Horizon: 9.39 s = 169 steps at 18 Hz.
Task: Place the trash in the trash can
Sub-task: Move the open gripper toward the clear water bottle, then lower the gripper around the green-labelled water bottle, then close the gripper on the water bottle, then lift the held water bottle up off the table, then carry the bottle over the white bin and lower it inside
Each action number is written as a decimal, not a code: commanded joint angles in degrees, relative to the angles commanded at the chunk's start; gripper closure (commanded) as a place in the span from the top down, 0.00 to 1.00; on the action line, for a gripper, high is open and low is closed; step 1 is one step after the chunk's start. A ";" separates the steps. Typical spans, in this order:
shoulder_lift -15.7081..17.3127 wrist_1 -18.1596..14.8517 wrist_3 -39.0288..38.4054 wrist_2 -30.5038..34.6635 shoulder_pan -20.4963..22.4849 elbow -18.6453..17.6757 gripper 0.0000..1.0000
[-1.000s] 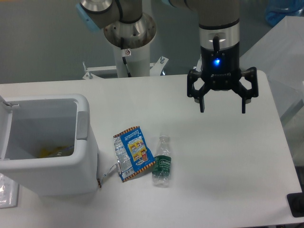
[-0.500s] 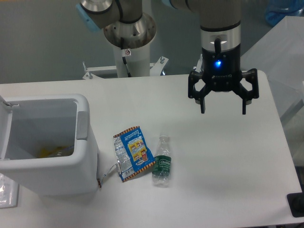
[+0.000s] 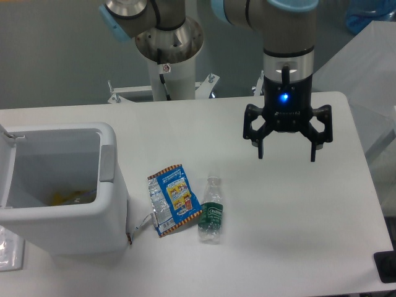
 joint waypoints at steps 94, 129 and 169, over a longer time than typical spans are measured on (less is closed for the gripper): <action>-22.68 10.72 -18.81 4.13 -12.39 -6.51 0.67; -12.22 10.72 -29.71 -24.69 -7.39 19.23 0.61; -2.64 10.64 -24.09 -30.67 -25.75 5.44 0.61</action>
